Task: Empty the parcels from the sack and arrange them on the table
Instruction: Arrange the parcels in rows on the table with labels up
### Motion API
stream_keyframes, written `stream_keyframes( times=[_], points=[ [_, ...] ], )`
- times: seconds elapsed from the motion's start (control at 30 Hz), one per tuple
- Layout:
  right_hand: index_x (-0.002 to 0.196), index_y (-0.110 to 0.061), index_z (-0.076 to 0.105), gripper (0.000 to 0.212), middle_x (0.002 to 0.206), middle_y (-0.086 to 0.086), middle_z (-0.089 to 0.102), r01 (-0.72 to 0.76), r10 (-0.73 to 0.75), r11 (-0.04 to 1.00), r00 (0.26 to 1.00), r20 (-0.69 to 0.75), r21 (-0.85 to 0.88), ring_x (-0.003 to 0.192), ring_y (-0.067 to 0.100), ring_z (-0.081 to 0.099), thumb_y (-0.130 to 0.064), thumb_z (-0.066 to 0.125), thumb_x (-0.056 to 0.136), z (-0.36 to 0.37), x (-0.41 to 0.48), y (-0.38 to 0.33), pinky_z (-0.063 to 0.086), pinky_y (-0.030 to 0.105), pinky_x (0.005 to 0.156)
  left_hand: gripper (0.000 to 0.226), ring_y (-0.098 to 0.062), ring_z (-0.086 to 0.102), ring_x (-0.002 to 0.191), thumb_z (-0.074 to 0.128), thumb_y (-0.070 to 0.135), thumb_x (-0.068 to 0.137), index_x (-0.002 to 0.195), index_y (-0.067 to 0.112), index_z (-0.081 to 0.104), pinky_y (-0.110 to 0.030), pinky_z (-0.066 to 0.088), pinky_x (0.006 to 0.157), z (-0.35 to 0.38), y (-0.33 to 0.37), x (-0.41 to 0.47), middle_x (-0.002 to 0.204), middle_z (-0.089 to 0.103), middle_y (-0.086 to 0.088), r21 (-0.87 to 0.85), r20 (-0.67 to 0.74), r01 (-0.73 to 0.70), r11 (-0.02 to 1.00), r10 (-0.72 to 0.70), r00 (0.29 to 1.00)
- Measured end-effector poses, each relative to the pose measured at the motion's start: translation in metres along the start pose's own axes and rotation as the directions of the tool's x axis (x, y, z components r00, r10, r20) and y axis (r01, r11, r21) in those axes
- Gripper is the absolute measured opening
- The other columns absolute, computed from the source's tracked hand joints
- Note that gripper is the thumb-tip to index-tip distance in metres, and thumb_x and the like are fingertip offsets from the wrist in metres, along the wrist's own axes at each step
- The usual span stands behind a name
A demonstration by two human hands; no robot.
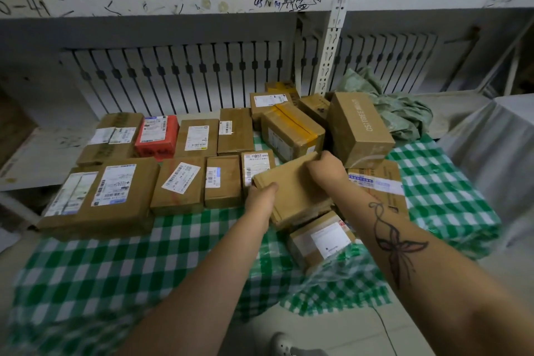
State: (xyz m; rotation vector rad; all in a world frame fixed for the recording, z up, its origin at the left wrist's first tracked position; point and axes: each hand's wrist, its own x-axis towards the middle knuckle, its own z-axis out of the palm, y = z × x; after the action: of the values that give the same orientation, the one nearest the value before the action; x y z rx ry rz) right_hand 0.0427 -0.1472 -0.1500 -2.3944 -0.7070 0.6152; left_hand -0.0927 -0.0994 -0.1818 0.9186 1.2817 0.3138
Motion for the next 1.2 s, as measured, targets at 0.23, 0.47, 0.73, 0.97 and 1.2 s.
stream_keyframes(
  times=[0.23,0.47,0.73,0.97,1.2],
  points=[
    [0.127,-0.011,0.052,0.040,0.122,0.008,0.058,-0.089,0.066,0.951,0.994,0.086,0.297,0.112,0.024,0.055,-0.031,0.051,0.093,0.000,-0.014,0.004,0.046,0.037,0.094,0.049,-0.031,0.059,0.103,0.058,0.048,0.085,0.127,0.023,0.051,-0.049,0.047,0.096,-0.036,-0.003,-0.002,0.116,0.061,-0.008,-0.037,-0.007,-0.109,0.993,0.108,0.994],
    [0.117,-0.016,0.050,0.029,0.114,0.002,0.052,-0.201,0.042,0.740,0.966,0.255,0.641,0.110,0.023,0.048,-0.032,0.052,0.094,0.004,-0.042,0.012,0.038,0.040,0.105,0.036,-0.032,0.054,0.099,0.056,0.044,0.085,0.111,0.021,0.047,-0.051,0.045,0.097,-0.063,-0.017,-0.012,0.097,0.056,-0.011,-0.233,0.117,0.081,0.969,-0.055,0.992],
    [0.127,-0.013,0.057,0.037,0.129,0.009,0.058,0.000,0.002,0.996,1.000,-0.014,0.090,0.110,0.025,0.058,-0.008,0.046,0.093,0.021,-0.042,0.058,0.048,0.030,0.083,0.039,-0.029,0.053,0.083,0.049,0.052,0.087,0.098,0.015,0.055,-0.038,0.045,0.073,-0.079,-0.042,-0.017,0.093,0.055,-0.014,-0.384,0.111,0.147,0.912,-0.112,0.988],
    [0.116,-0.013,0.062,0.034,0.116,0.011,0.064,0.282,-0.148,0.887,0.924,0.353,-0.366,0.110,0.028,0.059,-0.019,0.056,0.083,0.037,-0.041,0.061,0.050,0.038,0.094,0.044,-0.031,0.056,0.087,0.045,0.058,0.086,0.094,0.017,0.058,-0.036,0.047,0.073,-0.075,-0.062,-0.018,0.096,0.058,-0.016,-0.472,0.094,0.177,0.864,-0.150,0.984],
    [0.150,-0.037,0.005,0.112,0.159,-0.004,0.010,0.658,-0.064,0.420,0.709,0.703,-0.625,0.146,0.028,0.008,-0.047,0.078,0.066,0.031,-0.045,0.071,0.012,0.053,0.117,0.054,-0.034,0.055,0.099,0.042,0.061,0.084,0.117,0.021,0.057,-0.038,0.046,0.072,-0.057,-0.073,-0.024,0.115,0.057,-0.018,-0.622,0.092,0.192,0.759,-0.174,0.981]
  ],
)
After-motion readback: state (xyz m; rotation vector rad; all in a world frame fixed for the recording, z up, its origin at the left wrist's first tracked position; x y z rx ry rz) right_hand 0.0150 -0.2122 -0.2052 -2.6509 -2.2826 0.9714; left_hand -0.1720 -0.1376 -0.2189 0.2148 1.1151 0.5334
